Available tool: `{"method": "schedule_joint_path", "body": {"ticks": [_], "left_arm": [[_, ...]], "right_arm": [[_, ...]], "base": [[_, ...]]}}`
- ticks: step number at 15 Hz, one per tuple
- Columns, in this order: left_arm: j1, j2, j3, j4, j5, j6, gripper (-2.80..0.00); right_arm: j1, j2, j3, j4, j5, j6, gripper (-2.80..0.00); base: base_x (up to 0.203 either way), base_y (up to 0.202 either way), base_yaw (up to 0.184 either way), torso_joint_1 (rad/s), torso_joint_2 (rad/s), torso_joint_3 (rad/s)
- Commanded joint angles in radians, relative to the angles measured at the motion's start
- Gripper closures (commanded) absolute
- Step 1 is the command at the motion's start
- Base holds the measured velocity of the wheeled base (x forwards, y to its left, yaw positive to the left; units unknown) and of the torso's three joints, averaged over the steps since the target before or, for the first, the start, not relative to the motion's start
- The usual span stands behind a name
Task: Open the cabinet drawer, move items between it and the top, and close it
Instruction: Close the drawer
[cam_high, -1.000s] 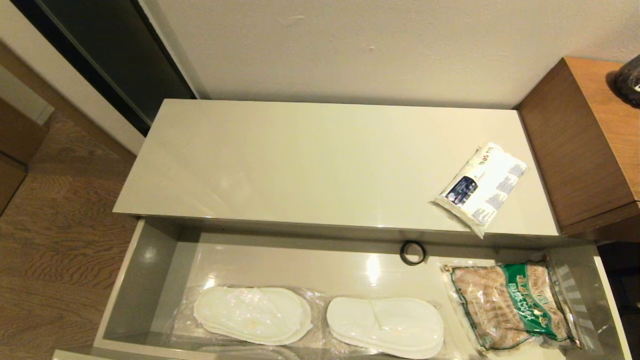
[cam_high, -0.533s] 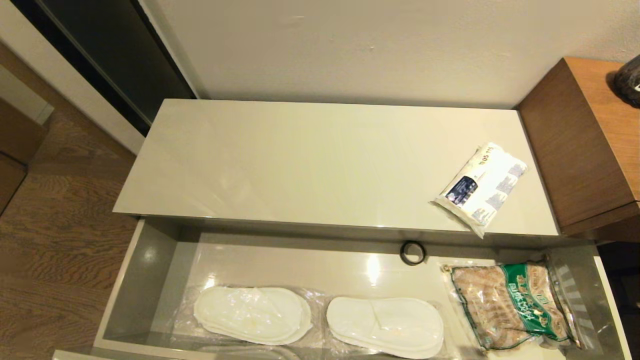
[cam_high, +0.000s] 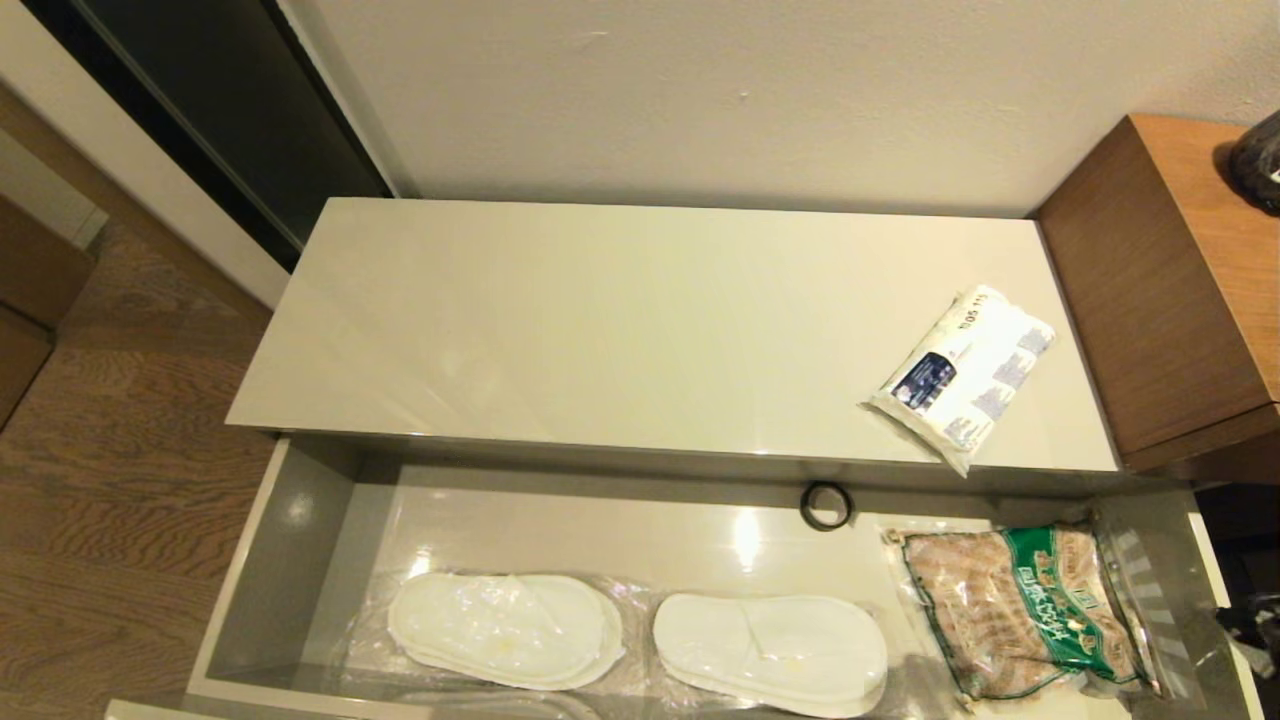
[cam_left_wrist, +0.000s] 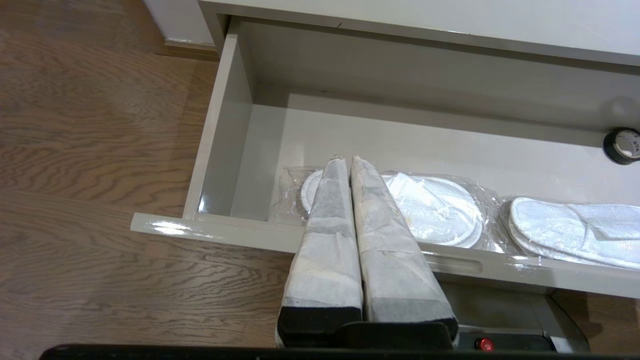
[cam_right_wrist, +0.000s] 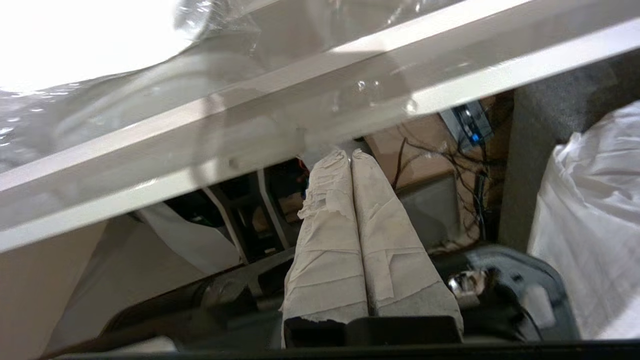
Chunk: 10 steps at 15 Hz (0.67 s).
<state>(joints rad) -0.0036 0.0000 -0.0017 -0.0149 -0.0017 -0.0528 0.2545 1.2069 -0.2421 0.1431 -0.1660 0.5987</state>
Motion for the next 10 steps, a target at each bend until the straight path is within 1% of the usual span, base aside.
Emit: {"method": "schedule_joint_path", "body": {"ticks": [1,3,5,7,10], "left_arm": [[0.001,0.0,0.0,0.0,0.0,-0.001,0.0],[0.001,0.0,0.0,0.0,0.0,-0.001,0.0],[0.001,0.0,0.0,0.0,0.0,-0.001,0.0],[0.001,0.0,0.0,0.0,0.0,-0.001,0.0],[0.001,0.0,0.0,0.0,0.0,-0.001,0.0]], "right_arm": [[0.001,0.16,0.026,-0.062,-0.001,0.004,0.0],[0.002,0.255,0.044,-0.123,-0.001,0.005,0.0],[0.009,0.323,0.077,-0.212,-0.001,0.008,0.0],[0.031,0.356,0.096,-0.235,-0.001,0.01,0.0],[0.033,0.374,0.095,-0.258,0.0,0.011,0.0]], "base": [[0.0,0.0,0.0,0.0,0.0,0.0],[0.0,0.0,0.0,0.0,0.0,0.0],[0.0,0.0,0.0,0.0,0.0,0.0],[0.0,0.0,0.0,0.0,0.0,0.0],[0.0,0.0,0.0,0.0,0.0,0.0]]}}
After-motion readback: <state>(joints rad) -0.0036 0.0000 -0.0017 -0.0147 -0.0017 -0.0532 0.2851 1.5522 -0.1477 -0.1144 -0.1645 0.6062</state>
